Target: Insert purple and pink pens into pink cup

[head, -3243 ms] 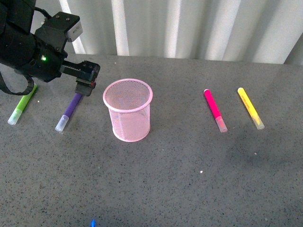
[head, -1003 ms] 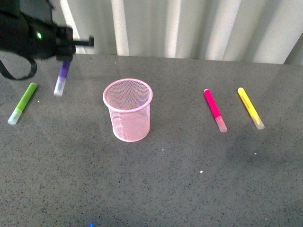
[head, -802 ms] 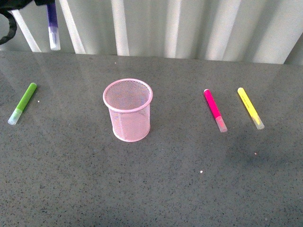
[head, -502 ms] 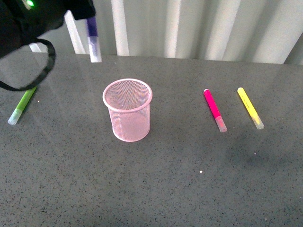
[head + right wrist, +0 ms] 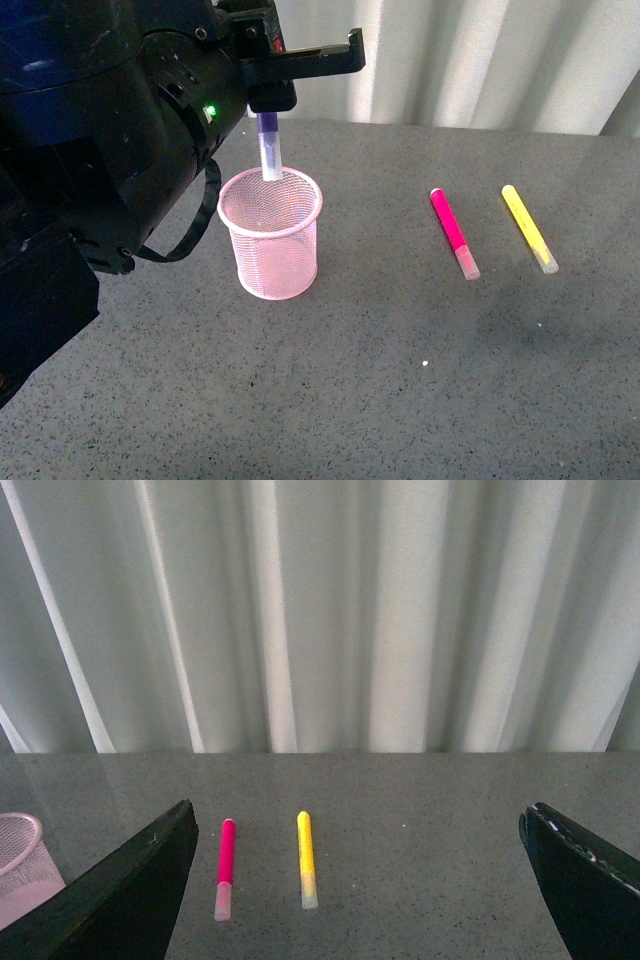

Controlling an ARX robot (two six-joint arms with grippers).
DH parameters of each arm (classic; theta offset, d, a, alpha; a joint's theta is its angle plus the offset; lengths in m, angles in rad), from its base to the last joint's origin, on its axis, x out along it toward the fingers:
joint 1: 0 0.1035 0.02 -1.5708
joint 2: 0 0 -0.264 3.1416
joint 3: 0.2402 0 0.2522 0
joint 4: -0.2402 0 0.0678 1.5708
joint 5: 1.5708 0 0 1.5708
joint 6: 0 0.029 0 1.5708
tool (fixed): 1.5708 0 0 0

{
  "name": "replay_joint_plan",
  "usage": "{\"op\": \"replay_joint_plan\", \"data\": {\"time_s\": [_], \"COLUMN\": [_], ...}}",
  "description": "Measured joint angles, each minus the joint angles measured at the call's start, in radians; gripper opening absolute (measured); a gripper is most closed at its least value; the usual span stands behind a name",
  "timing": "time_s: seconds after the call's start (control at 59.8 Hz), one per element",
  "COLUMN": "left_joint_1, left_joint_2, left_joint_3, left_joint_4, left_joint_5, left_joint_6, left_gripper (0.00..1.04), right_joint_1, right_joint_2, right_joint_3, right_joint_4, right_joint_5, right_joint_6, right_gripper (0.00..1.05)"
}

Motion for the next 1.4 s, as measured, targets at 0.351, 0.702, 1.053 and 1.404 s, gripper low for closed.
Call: {"op": "replay_joint_plan", "data": {"time_s": [0.351,0.702,1.053,1.404], "left_joint_1": [0.012,0.015,0.017,0.074], "left_joint_2": [0.07,0.116,0.124,-0.066], "left_joint_3": [0.048,0.05,0.066,0.057], "left_joint_4": [-0.026,-0.022,-0.159,-0.478], "left_joint_5": [-0.011,-0.026,-0.022,0.116], "left_joint_6": [-0.033,-0.052,-0.164,-0.242], "left_gripper": [0.13,0.13,0.25,0.99], "right_joint_1": [0.0,0.0,0.0,0.0], "right_joint_2": [0.0,0.0,0.0,0.0], "right_joint_3": [0.0,0.0,0.0,0.0], "right_joint_4": [0.0,0.0,0.0,0.0], "right_joint_5": [0.0,0.0,0.0,0.0], "right_joint_6": [0.0,0.0,0.0,0.0], "right_gripper": [0.98,0.98,0.98,0.98]}}
